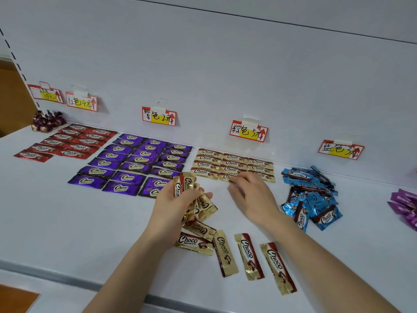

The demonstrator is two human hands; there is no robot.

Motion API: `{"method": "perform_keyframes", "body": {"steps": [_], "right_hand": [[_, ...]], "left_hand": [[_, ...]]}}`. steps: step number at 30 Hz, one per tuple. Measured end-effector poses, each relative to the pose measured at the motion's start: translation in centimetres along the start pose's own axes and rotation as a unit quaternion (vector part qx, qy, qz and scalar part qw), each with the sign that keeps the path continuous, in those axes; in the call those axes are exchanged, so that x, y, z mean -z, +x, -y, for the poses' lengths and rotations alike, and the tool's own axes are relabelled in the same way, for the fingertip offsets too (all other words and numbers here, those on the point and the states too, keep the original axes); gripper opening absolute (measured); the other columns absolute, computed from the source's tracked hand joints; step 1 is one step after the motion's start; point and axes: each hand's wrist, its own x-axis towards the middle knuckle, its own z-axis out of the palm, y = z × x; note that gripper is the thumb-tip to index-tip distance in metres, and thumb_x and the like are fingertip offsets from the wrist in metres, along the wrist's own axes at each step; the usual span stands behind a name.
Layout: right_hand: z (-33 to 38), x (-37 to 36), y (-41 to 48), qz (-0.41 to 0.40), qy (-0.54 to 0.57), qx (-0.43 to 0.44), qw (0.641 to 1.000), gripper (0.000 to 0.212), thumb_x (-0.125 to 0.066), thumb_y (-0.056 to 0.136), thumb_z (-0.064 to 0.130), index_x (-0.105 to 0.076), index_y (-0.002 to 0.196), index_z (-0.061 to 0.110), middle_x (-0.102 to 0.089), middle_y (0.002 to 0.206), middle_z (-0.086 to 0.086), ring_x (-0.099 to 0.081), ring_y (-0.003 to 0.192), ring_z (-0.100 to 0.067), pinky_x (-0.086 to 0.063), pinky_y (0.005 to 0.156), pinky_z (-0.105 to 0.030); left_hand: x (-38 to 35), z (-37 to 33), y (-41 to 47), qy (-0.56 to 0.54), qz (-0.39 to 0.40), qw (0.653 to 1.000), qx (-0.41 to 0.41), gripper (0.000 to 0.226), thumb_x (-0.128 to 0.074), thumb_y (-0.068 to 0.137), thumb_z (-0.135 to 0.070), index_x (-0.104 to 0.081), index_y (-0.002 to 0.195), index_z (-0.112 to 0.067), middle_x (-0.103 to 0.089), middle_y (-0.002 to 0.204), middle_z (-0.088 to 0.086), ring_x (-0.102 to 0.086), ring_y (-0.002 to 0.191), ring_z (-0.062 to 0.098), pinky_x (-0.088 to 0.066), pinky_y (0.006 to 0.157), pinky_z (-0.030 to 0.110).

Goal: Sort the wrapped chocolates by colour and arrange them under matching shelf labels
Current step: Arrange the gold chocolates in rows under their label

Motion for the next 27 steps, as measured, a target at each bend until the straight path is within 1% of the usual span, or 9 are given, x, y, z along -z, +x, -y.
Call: {"method": "perform_keyframes", "body": {"steps": [5, 8, 10, 12, 14, 18, 22, 24, 27], "right_hand": [[0.0, 0.0, 0.0, -0.011, 0.011, 0.004, 1.0, 0.035, -0.041, 0.096, 0.029, -0.058, 0.122, 0.014, -0.054, 0.119, -0.002, -0.043, 0.111, -0.018, -0.036, 0.091, -0.03], [0.2, 0.5, -0.1, -0.032, 0.041, 0.006, 0.999, 0.032, -0.045, 0.096, 0.025, -0.057, 0.122, 0.011, -0.054, 0.12, -0.003, -0.044, 0.112, -0.016, -0.033, 0.09, -0.022], [0.7, 1.4, -0.3, -0.06, 0.1, -0.017, 0.993, 0.027, -0.047, 0.095, 0.021, -0.059, 0.118, 0.011, -0.057, 0.116, -0.002, -0.048, 0.109, -0.013, -0.032, 0.087, -0.015], [1.7, 2.7, -0.7, -0.085, 0.207, -0.04, 0.974, 0.015, -0.052, 0.093, 0.019, -0.065, 0.101, 0.019, -0.063, 0.1, 0.005, -0.053, 0.093, -0.003, -0.036, 0.077, -0.008], [3.3, 4.4, -1.6, -0.067, 0.299, -0.039, 0.951, 0.012, -0.057, 0.089, 0.023, -0.063, 0.084, 0.031, -0.064, 0.082, 0.015, -0.055, 0.077, 0.005, -0.041, 0.068, -0.005], [5.8, 6.5, -3.3, -0.009, 0.343, 0.003, 0.939, 0.016, -0.06, 0.086, 0.022, -0.064, 0.082, 0.037, -0.065, 0.077, 0.025, -0.058, 0.072, 0.007, -0.044, 0.063, -0.007], [6.6, 8.2, -4.4, 0.028, 0.428, 0.0, 0.903, 0.022, -0.061, 0.085, 0.02, -0.067, 0.081, 0.041, -0.068, 0.084, 0.013, -0.057, 0.067, 0.003, -0.047, 0.056, -0.012], [6.5, 8.4, -4.9, 0.019, 0.409, 0.005, 0.912, 0.025, -0.064, 0.083, 0.015, -0.066, 0.081, 0.039, -0.068, 0.083, 0.015, -0.059, 0.07, 0.003, -0.047, 0.06, -0.01], [5.9, 8.0, -5.7, -0.08, 0.294, 0.019, 0.952, 0.025, -0.065, 0.083, 0.011, -0.066, 0.081, 0.036, -0.067, 0.077, 0.019, -0.058, 0.078, 0.005, -0.044, 0.065, -0.008]], "left_hand": [[0.1, -0.1, 0.0, -0.027, 0.0, 1.0, -0.002, 0.019, -0.058, 0.087, 0.002, -0.06, 0.101, -0.012, -0.074, 0.079, 0.005, -0.072, 0.083, 0.023, -0.057, 0.056, 0.031], [0.0, -0.6, -0.1, -0.069, -0.002, 0.998, 0.004, 0.025, -0.057, 0.087, 0.004, -0.057, 0.106, -0.012, -0.074, 0.085, 0.007, -0.072, 0.084, 0.024, -0.057, 0.056, 0.033], [-0.2, -0.8, -0.3, -0.092, -0.002, 0.996, 0.0, 0.025, -0.055, 0.088, 0.005, -0.056, 0.108, -0.01, -0.073, 0.089, 0.012, -0.071, 0.085, 0.026, -0.059, 0.06, 0.036], [-0.5, -1.0, -0.6, -0.093, -0.008, 0.996, -0.006, 0.023, -0.056, 0.087, 0.004, -0.057, 0.107, -0.007, -0.072, 0.093, 0.017, -0.071, 0.087, 0.029, -0.059, 0.072, 0.041], [-1.0, -1.2, -0.9, -0.087, -0.009, 0.996, -0.019, 0.021, -0.058, 0.086, 0.002, -0.059, 0.104, -0.006, -0.071, 0.097, 0.019, -0.07, 0.088, 0.031, -0.057, 0.077, 0.042], [-2.0, -1.6, -1.9, -0.078, 0.015, 0.995, -0.061, 0.018, -0.057, 0.086, 0.002, -0.06, 0.103, -0.004, -0.072, 0.096, 0.016, -0.07, 0.086, 0.029, -0.059, 0.072, 0.037], [-2.6, -2.0, -2.9, -0.084, 0.034, 0.993, -0.075, 0.018, -0.056, 0.086, 0.004, -0.062, 0.1, -0.005, -0.072, 0.094, 0.015, -0.071, 0.086, 0.029, -0.059, 0.065, 0.033], [-2.8, -2.1, -3.3, -0.091, 0.033, 0.993, -0.07, 0.019, -0.056, 0.085, 0.005, -0.062, 0.098, -0.007, -0.073, 0.092, 0.014, -0.071, 0.082, 0.026, -0.057, 0.061, 0.031], [-3.1, -1.8, -3.7, -0.106, 0.021, 0.994, -0.03, 0.016, -0.057, 0.086, 0.001, -0.06, 0.098, -0.009, -0.073, 0.09, 0.013, -0.072, 0.081, 0.024, -0.058, 0.059, 0.032]]}}
